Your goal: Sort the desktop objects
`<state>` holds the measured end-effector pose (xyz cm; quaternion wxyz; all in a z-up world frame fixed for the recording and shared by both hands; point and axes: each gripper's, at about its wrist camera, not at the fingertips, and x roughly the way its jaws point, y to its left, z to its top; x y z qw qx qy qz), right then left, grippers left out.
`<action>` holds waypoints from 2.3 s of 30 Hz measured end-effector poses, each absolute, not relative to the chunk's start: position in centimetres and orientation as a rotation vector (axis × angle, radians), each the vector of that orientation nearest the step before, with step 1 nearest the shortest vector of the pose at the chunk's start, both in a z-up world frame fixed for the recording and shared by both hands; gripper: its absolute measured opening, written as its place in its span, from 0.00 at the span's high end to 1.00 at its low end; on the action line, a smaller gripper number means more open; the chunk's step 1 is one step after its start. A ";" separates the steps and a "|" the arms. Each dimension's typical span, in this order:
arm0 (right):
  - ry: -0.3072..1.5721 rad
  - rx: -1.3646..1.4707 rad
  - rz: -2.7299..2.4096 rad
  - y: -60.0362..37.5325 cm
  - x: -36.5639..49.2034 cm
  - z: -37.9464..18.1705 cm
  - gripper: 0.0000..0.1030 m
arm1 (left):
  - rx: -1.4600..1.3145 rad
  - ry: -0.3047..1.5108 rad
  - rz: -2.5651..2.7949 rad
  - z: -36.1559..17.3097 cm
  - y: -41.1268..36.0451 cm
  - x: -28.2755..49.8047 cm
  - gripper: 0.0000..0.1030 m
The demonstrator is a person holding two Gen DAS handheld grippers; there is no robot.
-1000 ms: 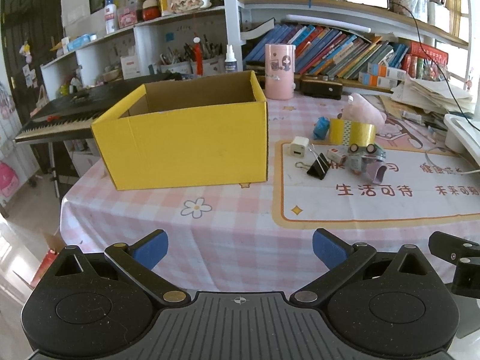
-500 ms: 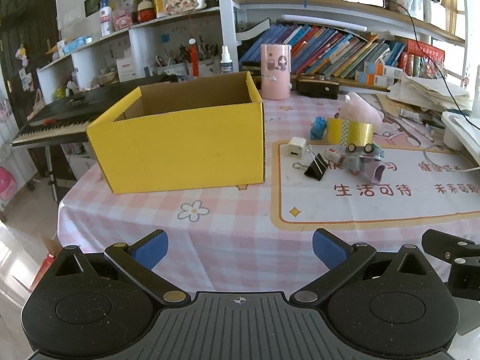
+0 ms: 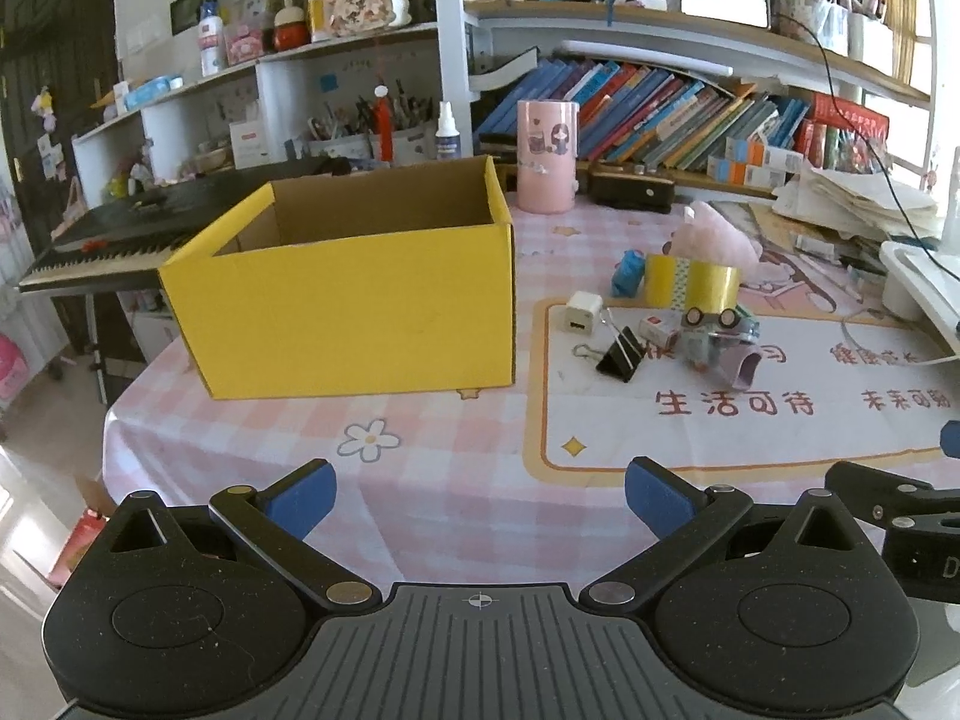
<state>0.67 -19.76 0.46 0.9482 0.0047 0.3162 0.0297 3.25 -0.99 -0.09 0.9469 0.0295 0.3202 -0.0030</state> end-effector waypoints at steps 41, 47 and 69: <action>0.697 -0.051 0.144 -21.5 5.9 0.5 0.11 | 0.027 0.709 0.096 -0.4 -2.5 6.1 0.00; 0.704 -0.056 0.176 -22.4 8.5 0.4 0.11 | 0.013 0.711 0.142 -0.3 -3.3 7.5 0.00; 0.748 -0.071 0.384 -23.2 15.5 -0.9 0.17 | 0.000 0.714 0.277 0.0 -5.0 9.4 0.00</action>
